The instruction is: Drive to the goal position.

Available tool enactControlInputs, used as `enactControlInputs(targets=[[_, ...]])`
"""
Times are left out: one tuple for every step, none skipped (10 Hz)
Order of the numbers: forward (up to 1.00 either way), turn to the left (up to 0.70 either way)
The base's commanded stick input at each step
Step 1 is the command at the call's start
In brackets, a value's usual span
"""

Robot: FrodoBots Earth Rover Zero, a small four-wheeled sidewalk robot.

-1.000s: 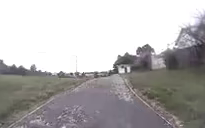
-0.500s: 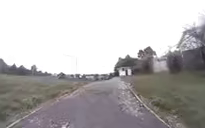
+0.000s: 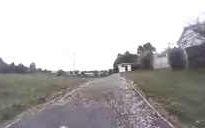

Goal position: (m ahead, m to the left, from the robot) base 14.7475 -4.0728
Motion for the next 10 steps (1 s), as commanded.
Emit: enactControlInputs(targets=[[0.85,0.0],[0.85,0.0],[0.85,0.0],[0.85,0.0],[0.85,0.0],[0.85,0.0],[0.85,0.0],[0.85,0.0],[0.85,0.0],[0.85,0.0]])
